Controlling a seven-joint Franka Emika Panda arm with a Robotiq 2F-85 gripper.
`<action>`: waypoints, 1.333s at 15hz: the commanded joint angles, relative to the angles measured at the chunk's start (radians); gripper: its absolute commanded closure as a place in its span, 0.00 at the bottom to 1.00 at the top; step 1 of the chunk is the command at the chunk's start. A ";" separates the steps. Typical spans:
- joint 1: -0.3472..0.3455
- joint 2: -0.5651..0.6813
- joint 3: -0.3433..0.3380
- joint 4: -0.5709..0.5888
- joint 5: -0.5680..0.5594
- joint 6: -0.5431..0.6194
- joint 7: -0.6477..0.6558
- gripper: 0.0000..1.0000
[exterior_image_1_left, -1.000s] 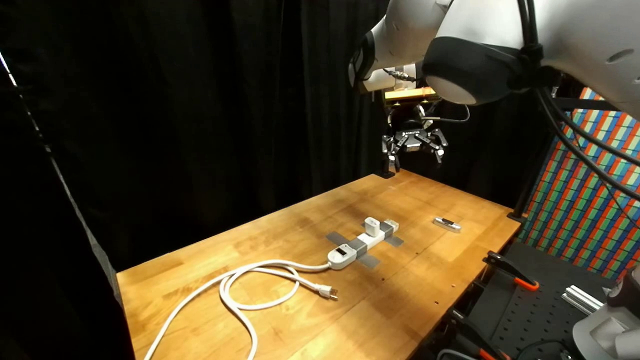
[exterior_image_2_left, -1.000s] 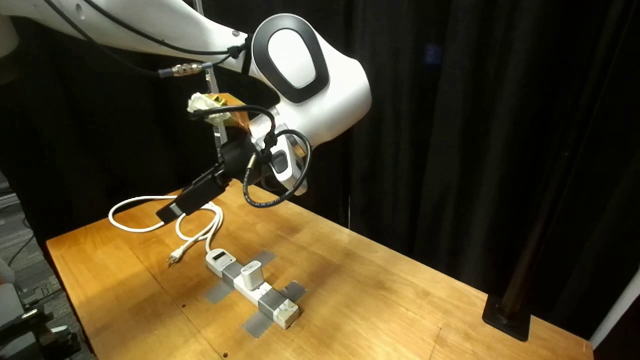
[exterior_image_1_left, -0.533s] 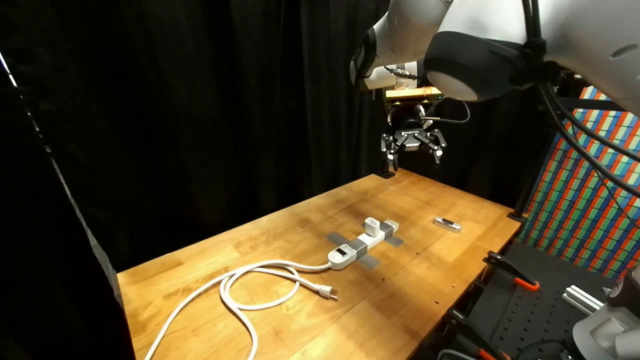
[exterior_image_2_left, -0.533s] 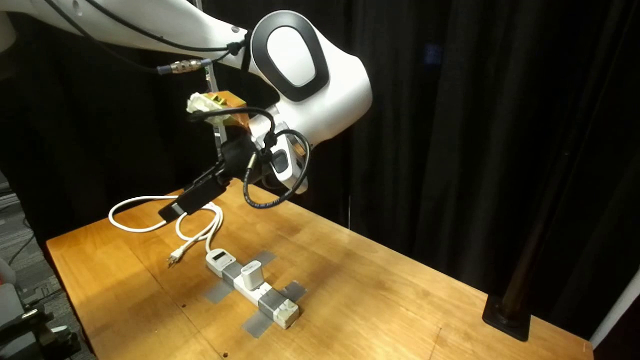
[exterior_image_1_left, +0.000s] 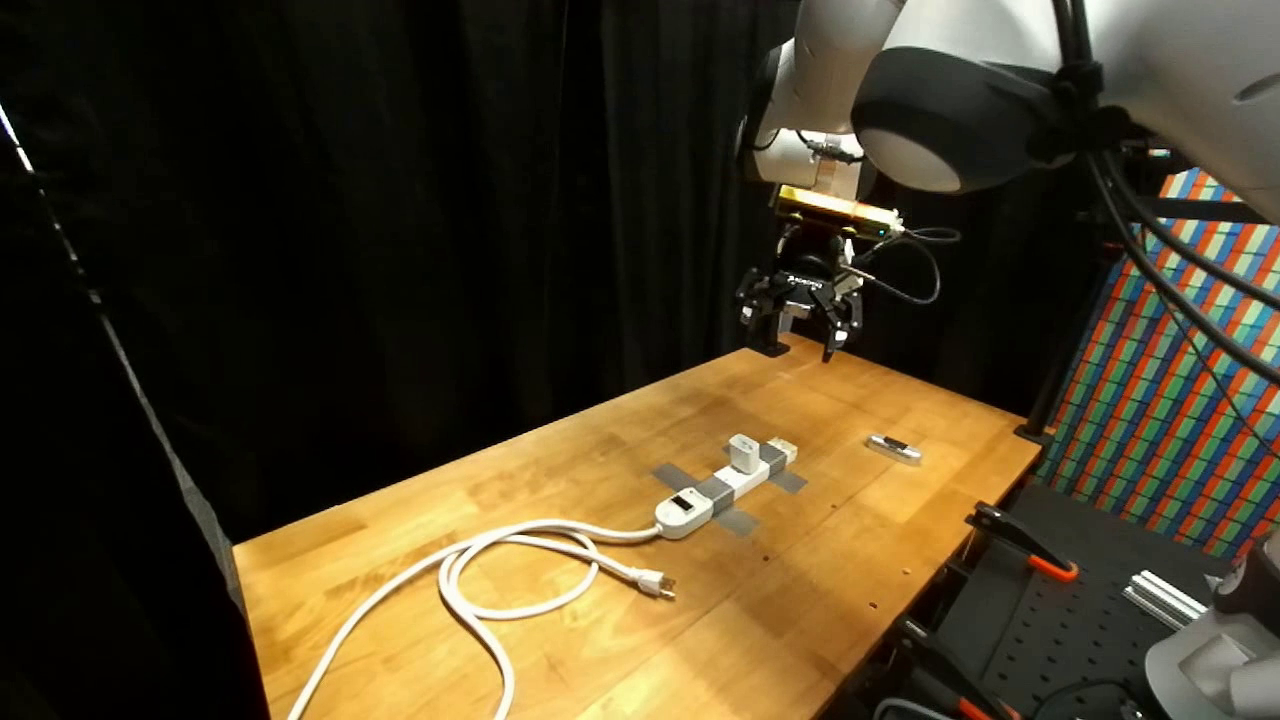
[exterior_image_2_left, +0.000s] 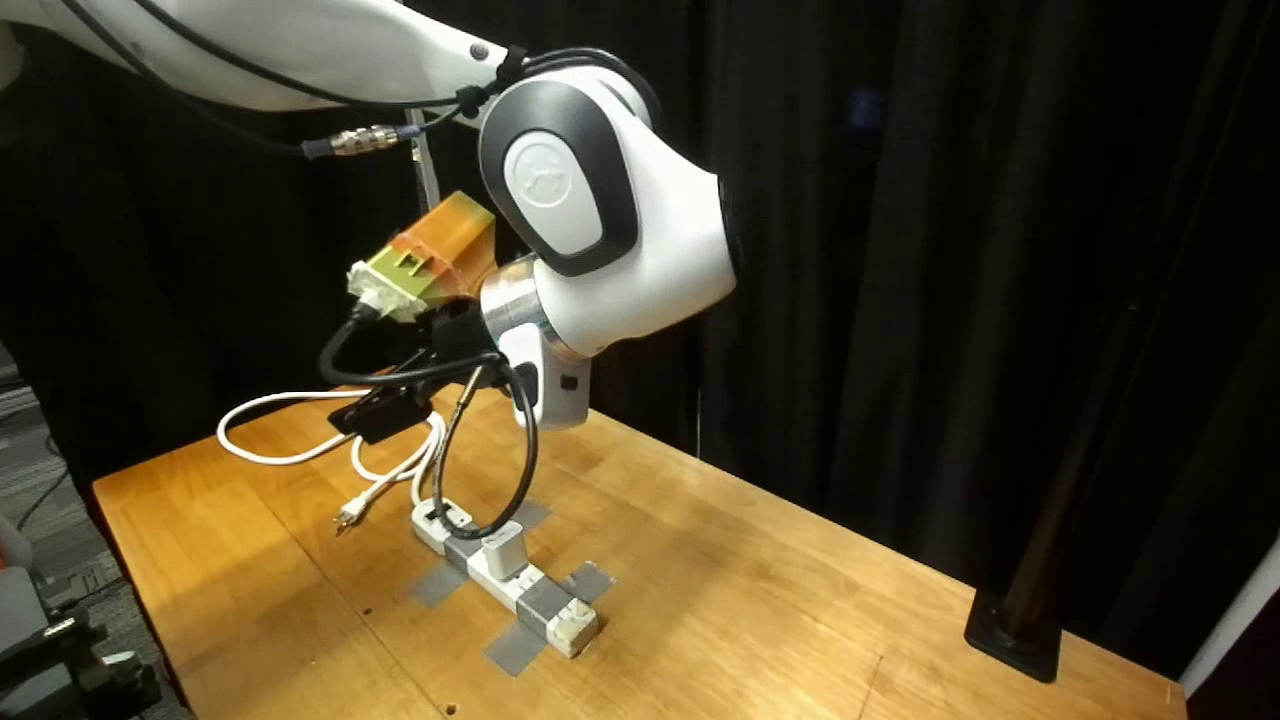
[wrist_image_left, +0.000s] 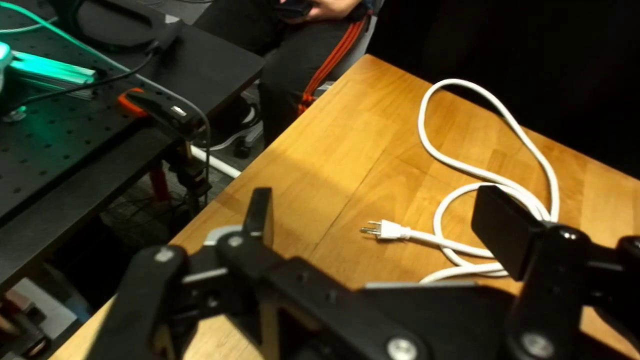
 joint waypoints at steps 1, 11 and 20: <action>0.000 0.101 0.030 -0.105 0.091 0.007 0.042 0.00; 0.004 0.036 0.029 -0.097 0.241 0.081 -0.175 0.00; 0.010 -0.057 -0.082 0.141 -0.087 0.172 -0.327 0.00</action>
